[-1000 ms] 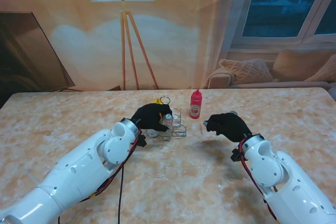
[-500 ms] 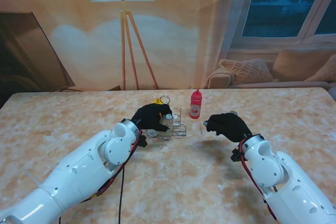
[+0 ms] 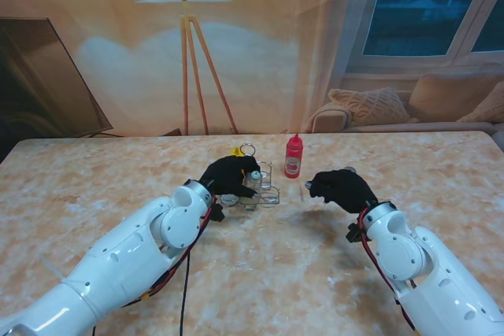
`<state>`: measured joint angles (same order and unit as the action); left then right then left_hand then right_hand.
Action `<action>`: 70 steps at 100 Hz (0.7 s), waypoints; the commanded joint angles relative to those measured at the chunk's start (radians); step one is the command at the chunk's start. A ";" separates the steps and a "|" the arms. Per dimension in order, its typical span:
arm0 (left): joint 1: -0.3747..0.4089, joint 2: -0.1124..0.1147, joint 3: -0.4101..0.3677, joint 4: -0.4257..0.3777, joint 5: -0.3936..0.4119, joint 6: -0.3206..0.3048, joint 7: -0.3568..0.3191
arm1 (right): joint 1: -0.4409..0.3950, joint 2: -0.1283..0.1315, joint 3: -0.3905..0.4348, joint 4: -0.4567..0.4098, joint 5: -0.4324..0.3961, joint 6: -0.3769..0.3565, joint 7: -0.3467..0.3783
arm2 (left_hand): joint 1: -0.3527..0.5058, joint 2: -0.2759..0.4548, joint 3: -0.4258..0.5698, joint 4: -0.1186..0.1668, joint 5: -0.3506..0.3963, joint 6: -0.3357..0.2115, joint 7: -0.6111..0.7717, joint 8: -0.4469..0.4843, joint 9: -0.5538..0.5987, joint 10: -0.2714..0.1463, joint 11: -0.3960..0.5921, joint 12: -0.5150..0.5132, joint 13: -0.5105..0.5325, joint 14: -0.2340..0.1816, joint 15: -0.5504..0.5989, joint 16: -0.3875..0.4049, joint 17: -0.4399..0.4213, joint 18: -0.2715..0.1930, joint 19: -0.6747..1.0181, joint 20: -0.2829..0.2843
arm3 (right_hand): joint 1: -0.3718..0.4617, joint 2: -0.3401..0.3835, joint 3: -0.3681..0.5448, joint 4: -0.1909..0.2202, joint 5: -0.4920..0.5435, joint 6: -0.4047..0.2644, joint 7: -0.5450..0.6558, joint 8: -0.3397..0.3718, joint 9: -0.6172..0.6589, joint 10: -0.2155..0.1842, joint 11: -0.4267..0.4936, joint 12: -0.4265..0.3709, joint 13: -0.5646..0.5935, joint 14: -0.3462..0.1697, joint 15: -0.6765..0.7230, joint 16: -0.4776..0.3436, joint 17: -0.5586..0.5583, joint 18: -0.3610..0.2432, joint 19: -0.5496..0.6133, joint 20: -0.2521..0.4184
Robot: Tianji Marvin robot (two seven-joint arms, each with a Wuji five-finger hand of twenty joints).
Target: Place the seasoning bottles into the rack
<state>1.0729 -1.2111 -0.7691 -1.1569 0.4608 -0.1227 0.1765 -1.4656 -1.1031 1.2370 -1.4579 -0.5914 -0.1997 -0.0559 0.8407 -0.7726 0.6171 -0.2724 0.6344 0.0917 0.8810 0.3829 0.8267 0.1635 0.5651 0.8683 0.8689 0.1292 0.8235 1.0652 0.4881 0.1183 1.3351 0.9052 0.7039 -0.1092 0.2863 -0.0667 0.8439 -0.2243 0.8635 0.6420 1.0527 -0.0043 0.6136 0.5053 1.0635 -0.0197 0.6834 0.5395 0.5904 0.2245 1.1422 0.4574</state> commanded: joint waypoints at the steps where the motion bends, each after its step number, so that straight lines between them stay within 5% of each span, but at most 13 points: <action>1: 0.013 -0.006 0.003 0.009 -0.003 0.007 -0.011 | -0.009 -0.005 -0.002 -0.001 -0.001 -0.002 0.013 | 0.080 0.133 0.077 0.026 0.037 -0.111 0.125 0.078 -0.011 -0.040 0.081 0.003 -0.028 0.005 -0.023 -0.023 -0.014 0.026 -0.141 -0.070 | 0.008 0.010 -0.009 -0.006 0.009 -0.012 0.004 0.003 0.030 -0.011 0.017 0.037 0.023 -0.014 0.019 0.029 -0.003 0.006 0.022 0.004; 70: 0.028 -0.002 -0.006 0.006 0.017 0.008 0.004 | -0.013 -0.004 0.001 -0.004 -0.006 -0.004 0.012 | -0.029 0.139 0.159 0.019 0.023 -0.004 -0.071 0.114 -0.161 0.010 0.114 -0.189 -0.137 0.052 -0.083 -0.056 -0.110 0.065 -0.208 -0.103 | 0.004 -0.002 0.003 -0.009 0.006 -0.016 0.008 -0.001 0.031 -0.012 0.017 0.037 0.024 -0.015 0.018 0.029 -0.002 0.007 0.021 0.003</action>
<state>1.0933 -1.2137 -0.7722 -1.1552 0.4772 -0.1221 0.1898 -1.4678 -1.1028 1.2395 -1.4581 -0.5942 -0.2017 -0.0575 0.8294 -0.7218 0.6688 -0.2724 0.6252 0.1043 0.7605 0.4449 0.7088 0.1682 0.6674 0.6891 0.7550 0.1593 0.7488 1.0280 0.3902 0.1179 1.1598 0.8314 0.7039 -0.1092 0.2863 -0.0667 0.8439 -0.2243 0.8635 0.6420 1.0527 -0.0043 0.6136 0.5053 1.0635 -0.0198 0.6834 0.5395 0.5904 0.2245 1.1422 0.4574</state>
